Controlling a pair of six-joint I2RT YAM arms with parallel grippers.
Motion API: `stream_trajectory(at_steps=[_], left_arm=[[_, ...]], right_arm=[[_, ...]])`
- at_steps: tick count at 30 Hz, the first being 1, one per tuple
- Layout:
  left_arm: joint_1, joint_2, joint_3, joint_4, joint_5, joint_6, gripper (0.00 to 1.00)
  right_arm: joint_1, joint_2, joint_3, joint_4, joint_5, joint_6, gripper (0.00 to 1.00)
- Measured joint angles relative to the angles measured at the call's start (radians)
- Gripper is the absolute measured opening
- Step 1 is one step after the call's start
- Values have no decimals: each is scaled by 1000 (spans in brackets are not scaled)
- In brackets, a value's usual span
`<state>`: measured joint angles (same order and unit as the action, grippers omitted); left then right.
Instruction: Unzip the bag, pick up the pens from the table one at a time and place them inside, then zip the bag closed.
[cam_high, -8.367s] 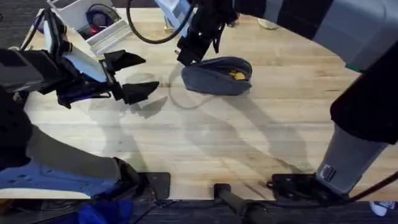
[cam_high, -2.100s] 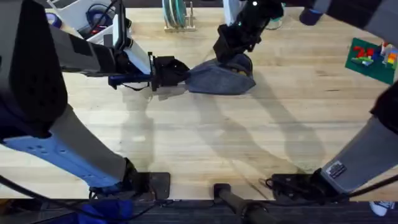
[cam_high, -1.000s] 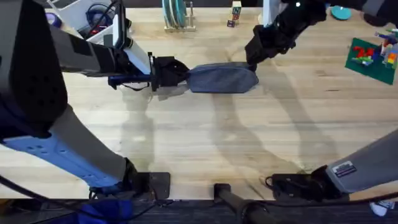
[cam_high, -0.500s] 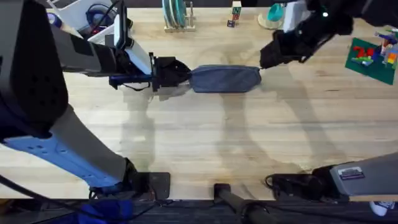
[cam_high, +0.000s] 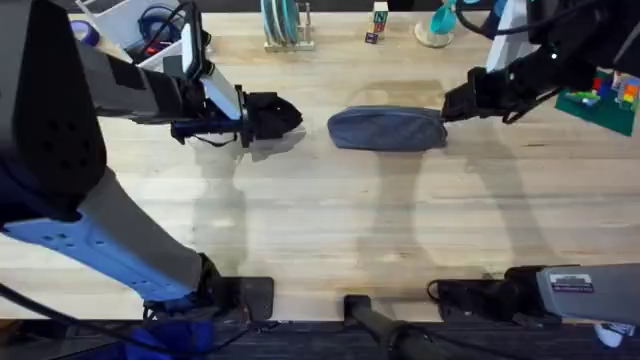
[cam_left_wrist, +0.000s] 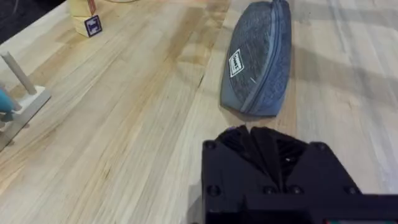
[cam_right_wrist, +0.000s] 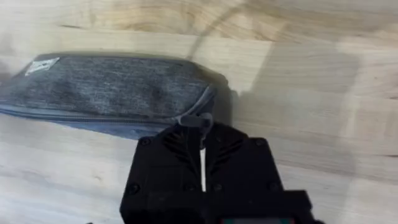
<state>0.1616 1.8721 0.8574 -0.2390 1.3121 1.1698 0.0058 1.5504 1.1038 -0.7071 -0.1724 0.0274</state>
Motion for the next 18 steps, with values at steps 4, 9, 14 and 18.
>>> stream_trajectory(at_steps=[4, 9, 14, 18], left_arm=[[0, 0, 0, 0, 0, -1, 41], [0, 0, 0, 0, 0, -3, 41], [0, 0, 0, 0, 0, -4, 41], [0, 0, 0, 0, 0, -4, 41]], right_arm=[[-4, 0, -3, 4, -9, -9, 36], [-4, 0, -3, 6, -12, -13, 36], [-4, 0, -3, 8, -12, -13, 36], [-4, 0, -4, 8, -12, -13, 36]])
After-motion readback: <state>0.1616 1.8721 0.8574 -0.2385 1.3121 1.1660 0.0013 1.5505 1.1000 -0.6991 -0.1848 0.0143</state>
